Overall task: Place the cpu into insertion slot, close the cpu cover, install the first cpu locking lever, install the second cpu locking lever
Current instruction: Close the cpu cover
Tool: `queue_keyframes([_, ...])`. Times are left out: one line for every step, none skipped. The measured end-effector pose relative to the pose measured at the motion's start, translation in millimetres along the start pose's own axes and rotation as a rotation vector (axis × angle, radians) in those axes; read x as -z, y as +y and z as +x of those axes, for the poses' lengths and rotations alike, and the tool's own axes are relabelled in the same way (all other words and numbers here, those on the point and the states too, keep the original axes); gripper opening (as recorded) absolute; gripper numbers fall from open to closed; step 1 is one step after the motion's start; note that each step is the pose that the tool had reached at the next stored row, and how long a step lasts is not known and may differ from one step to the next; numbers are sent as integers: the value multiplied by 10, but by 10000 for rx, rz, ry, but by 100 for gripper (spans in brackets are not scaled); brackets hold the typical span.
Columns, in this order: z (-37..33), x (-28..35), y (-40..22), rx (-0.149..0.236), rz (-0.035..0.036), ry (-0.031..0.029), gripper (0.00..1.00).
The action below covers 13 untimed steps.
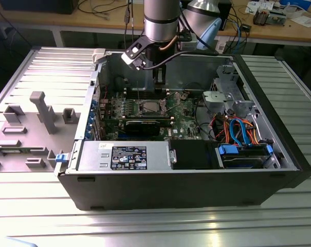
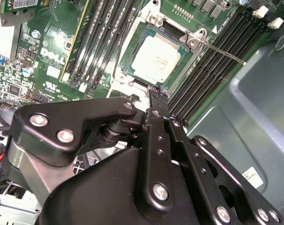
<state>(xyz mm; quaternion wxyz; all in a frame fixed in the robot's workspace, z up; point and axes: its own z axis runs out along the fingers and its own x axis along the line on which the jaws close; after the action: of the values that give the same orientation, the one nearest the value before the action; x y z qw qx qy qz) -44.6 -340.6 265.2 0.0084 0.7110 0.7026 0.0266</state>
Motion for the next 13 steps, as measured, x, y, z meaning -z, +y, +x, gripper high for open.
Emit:
queue_keyframes([0, -1, 3, 0, 0, 1, 11])
queue_keyframes([0, 0, 6, -1, 0, 1, 11])
queue_keyframes([0, -1, 10, -1, 0, 1, 11])
queue_keyframes([0, -1, 14, -1, 0, 0, 11])
queue_keyframes([0, -1, 20, -1, 1, 0, 11])
queue_keyframes([0, -1, 23, -1, 1, 0, 11])
queue_keyframes([0, -1, 26, -1, 0, 1, 11])
queue_keyframes([0, -2, 33, -1, 1, 0, 11])
queue_keyframes([0, -2, 37, -1, 0, 0, 11])
queue_keyframes([1, -2, 43, 0, 1, 0, 11])
queue_keyframes([1, -2, 46, -1, 0, 0, 11])
queue_keyframes([1, -2, 48, -1, 1, 0, 11])
queue_keyframes([1, -3, 54, -1, 0, 1, 11])
